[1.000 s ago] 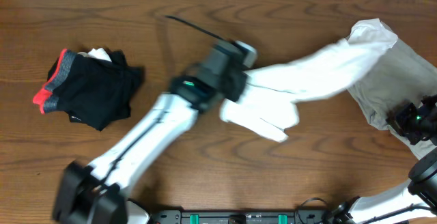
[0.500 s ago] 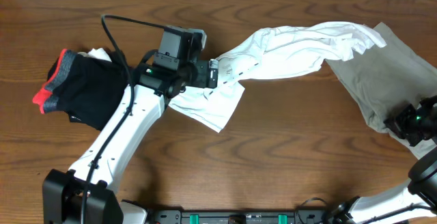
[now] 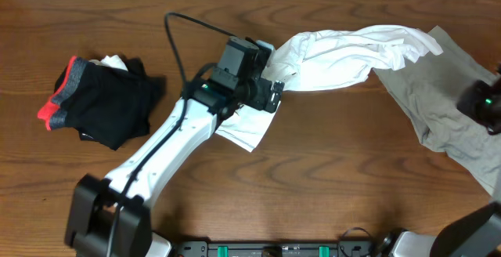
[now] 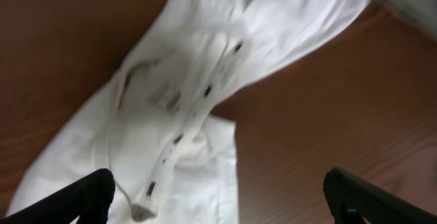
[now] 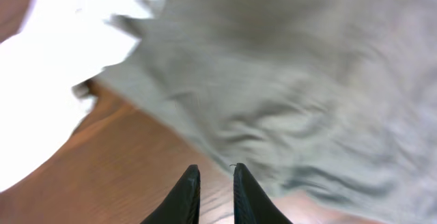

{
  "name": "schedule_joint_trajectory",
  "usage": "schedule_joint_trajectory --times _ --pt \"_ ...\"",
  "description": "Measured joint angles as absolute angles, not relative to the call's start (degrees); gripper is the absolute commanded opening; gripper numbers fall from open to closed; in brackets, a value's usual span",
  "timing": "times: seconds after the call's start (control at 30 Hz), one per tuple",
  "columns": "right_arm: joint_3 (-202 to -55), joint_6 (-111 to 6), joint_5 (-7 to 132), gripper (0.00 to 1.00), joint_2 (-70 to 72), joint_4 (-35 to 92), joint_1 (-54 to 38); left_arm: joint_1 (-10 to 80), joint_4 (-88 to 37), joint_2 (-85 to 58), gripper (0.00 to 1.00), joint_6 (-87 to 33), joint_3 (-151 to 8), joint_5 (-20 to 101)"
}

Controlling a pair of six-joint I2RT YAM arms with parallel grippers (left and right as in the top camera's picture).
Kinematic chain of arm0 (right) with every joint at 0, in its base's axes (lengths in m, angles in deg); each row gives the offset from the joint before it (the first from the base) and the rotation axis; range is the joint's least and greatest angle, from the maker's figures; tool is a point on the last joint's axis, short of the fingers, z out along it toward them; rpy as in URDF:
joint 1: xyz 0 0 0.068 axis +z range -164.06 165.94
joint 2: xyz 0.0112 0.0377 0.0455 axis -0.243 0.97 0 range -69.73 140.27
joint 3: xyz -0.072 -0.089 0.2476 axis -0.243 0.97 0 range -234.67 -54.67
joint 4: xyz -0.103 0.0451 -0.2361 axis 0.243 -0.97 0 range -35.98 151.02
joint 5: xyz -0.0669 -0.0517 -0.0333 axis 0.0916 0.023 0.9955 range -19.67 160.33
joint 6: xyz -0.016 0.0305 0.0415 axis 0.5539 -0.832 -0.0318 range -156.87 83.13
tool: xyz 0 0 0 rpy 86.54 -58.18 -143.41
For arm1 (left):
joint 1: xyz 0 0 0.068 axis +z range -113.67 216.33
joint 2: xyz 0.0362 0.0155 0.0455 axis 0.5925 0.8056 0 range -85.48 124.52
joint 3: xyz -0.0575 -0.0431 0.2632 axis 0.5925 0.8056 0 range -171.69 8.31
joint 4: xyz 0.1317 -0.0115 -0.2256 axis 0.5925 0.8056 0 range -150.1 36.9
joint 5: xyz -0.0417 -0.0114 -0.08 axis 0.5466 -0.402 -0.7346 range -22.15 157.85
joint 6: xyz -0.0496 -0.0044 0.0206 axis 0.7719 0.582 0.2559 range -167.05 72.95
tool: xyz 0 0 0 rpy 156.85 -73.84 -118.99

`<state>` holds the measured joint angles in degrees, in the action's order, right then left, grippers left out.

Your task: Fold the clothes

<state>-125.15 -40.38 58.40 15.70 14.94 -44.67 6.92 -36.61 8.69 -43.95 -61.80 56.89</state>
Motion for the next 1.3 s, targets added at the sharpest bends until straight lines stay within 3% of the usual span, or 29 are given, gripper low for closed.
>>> schedule_joint_trajectory --times 0.2,0.4,0.83,1.1,1.3 --pt "-125.1 -33.3 60.0 0.22 18.2 16.7 -34.3 6.9 -43.5 11.8 0.98 -44.2 -61.7 56.6" --pt "-125.1 -30.7 62.3 0.28 20.0 16.4 -31.1 5.8 -51.9 15.2 0.98 -45.5 -61.8 56.6" --pt "-125.0 -30.4 63.8 0.28 20.0 14.1 -31.1 1.8 -66.5 31.9 1.0 -51.3 -62.2 56.7" --pt "-125.0 -30.4 63.8 0.24 20.0 13.7 -31.1 1.4 -74.0 33.9 0.87 -53.0 -62.3 59.9" --pt "-125.0 -30.6 63.8 0.22 20.0 13.5 -31.1 1.4 -77.5 34.1 0.85 -53.5 -62.5 61.3"
